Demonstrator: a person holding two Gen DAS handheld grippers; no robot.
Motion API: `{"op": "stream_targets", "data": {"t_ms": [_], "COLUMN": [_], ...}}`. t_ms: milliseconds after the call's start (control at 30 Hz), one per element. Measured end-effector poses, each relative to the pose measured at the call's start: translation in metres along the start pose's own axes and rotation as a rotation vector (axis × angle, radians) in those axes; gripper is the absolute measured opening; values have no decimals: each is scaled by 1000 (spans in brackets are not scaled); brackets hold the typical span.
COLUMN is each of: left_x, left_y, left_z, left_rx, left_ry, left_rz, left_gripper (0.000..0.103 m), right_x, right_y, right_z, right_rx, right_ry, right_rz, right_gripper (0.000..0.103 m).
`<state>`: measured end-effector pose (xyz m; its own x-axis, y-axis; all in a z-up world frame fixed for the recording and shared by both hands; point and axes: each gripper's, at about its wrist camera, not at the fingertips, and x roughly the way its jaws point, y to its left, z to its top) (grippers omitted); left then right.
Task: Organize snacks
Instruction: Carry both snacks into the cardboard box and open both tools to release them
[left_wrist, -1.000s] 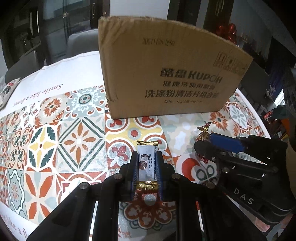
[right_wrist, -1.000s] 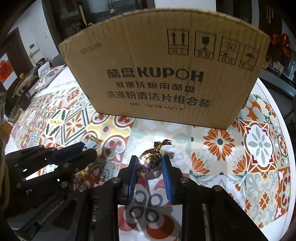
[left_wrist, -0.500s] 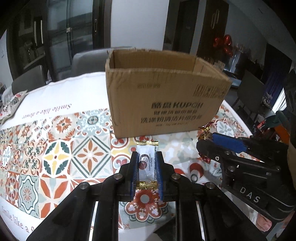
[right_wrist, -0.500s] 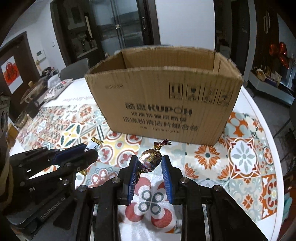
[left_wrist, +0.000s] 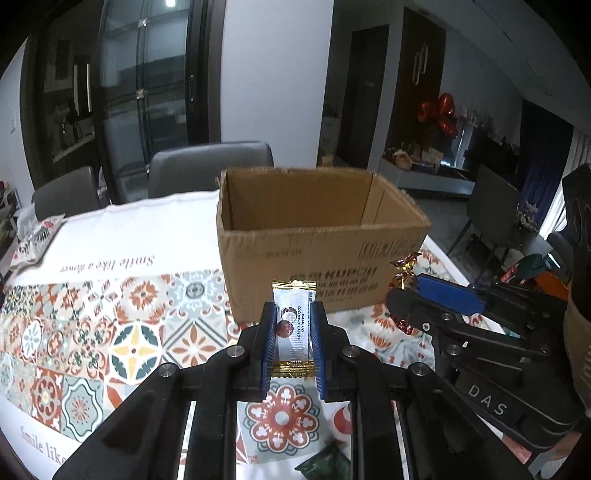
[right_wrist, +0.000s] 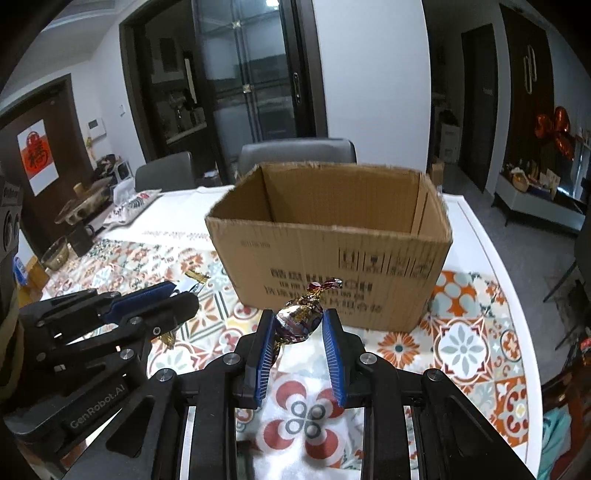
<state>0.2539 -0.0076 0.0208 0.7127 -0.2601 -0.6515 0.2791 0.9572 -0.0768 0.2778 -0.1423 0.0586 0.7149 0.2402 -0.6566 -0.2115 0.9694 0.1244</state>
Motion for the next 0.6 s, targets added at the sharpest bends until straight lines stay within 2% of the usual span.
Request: {"op": "stream_targets", "data": {"t_ms": [233,600], "left_x": [-7,-9], "left_y": [-2,-3], "left_z": [21,64], "left_rx": [-3,16], "left_ry": [-31,-84], "left_rz": [-18,-4], "left_gripper": [19,19], "right_x": [-15,-22], "right_y": [0,-5], "right_z": [21,61], "right_rx": [-20,-52], "right_ry": [-51,-101], "right_rz": [-5,-23], "right_gripper": [28,28]}}
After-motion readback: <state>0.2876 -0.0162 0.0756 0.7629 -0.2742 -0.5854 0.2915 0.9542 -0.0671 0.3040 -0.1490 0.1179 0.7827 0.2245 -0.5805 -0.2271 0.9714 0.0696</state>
